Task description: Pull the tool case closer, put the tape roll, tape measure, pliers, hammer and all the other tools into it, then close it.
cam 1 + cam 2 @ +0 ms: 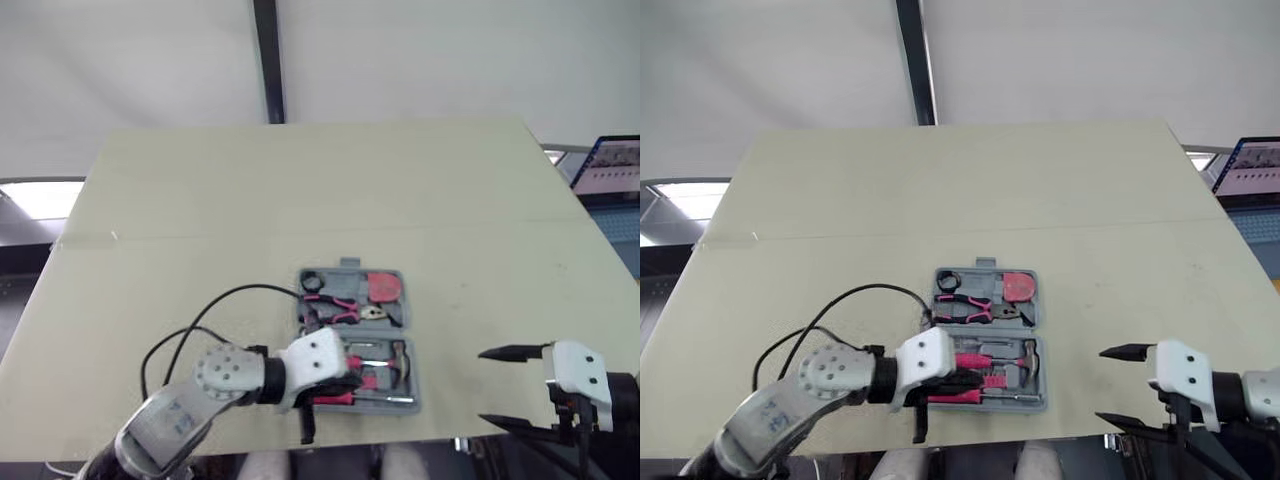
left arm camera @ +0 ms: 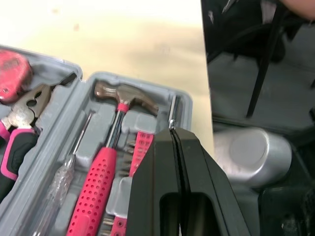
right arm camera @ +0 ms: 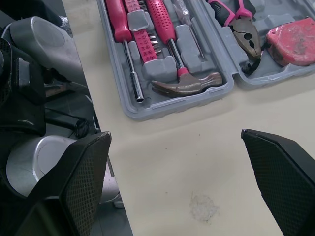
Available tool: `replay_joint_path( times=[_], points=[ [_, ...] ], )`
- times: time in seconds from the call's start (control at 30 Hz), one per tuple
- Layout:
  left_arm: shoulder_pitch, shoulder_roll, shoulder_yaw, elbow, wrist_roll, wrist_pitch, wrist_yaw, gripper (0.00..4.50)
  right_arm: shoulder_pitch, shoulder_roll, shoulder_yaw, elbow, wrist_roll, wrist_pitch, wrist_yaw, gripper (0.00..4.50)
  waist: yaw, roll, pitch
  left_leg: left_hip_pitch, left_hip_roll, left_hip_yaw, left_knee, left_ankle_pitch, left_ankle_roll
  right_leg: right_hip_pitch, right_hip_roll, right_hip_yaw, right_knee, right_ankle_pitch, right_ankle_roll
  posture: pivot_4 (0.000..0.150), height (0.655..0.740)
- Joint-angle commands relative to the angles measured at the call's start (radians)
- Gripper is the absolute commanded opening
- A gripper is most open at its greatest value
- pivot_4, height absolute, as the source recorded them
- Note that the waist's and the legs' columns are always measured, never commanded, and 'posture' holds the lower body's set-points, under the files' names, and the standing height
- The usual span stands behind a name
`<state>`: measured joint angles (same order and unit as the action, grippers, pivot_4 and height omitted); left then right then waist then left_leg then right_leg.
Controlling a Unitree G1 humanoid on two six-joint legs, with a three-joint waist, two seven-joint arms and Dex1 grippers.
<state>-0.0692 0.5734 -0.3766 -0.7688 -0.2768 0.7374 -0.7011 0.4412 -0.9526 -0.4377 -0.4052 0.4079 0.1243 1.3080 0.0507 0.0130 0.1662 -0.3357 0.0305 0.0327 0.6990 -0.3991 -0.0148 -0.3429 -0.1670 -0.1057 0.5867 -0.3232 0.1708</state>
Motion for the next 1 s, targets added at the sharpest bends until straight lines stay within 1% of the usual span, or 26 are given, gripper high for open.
replay_joint_path(
  times=[0.03,0.1,0.2,0.4,0.7,1.0],
  points=[
    [0.063,-0.012,0.094,0.040,-0.022,-0.221,-0.036,0.06,-0.003,0.005,-0.021,-0.017,0.019,0.000,-0.009,4.50,0.003,0.000,0.000,0.000,0.000,0.000,0.000,0.000,0.000,0.000,0.000,0.000,0.000,0.000,0.000,0.150,0.7400],
    [0.108,-0.008,0.124,0.080,-0.036,-0.299,-0.069,0.06,-0.004,0.006,-0.021,-0.011,0.017,-0.003,-0.009,4.50,0.001,0.000,0.000,0.000,0.000,0.000,0.000,0.000,0.000,0.000,0.000,0.000,0.000,0.000,0.000,0.150,0.7400],
    [0.146,0.000,0.125,0.143,-0.009,-0.413,-0.100,0.06,-0.008,0.009,-0.022,-0.005,0.016,-0.009,-0.011,4.50,-0.002,0.000,0.000,0.000,0.000,0.000,-0.001,0.000,0.000,0.000,0.000,0.000,0.000,0.000,0.000,0.150,0.7400],
    [0.173,0.003,0.075,0.250,0.042,-0.561,-0.157,0.06,-0.014,0.010,-0.025,0.001,0.014,-0.013,-0.012,4.50,-0.001,0.000,0.000,0.000,0.000,0.000,-0.001,0.000,0.000,0.000,0.000,0.000,0.000,0.000,0.000,0.150,0.7400],
    [0.152,-0.021,0.012,0.354,0.104,-0.630,-0.161,0.06,-0.014,0.009,-0.030,0.002,0.010,-0.012,-0.015,4.50,-0.001,0.001,0.000,0.000,0.000,0.001,-0.001,0.000,0.000,-0.001,0.000,0.000,0.001,0.000,0.000,0.150,0.7400],
    [0.146,-0.033,-0.010,0.443,0.146,-0.683,-0.165,0.06,-0.004,0.008,-0.037,-0.004,0.006,-0.009,-0.024,4.50,-0.001,0.001,0.000,0.000,0.000,0.001,-0.001,0.000,0.000,-0.001,0.000,0.000,0.001,0.000,0.000,0.150,0.7400]
  ],
)
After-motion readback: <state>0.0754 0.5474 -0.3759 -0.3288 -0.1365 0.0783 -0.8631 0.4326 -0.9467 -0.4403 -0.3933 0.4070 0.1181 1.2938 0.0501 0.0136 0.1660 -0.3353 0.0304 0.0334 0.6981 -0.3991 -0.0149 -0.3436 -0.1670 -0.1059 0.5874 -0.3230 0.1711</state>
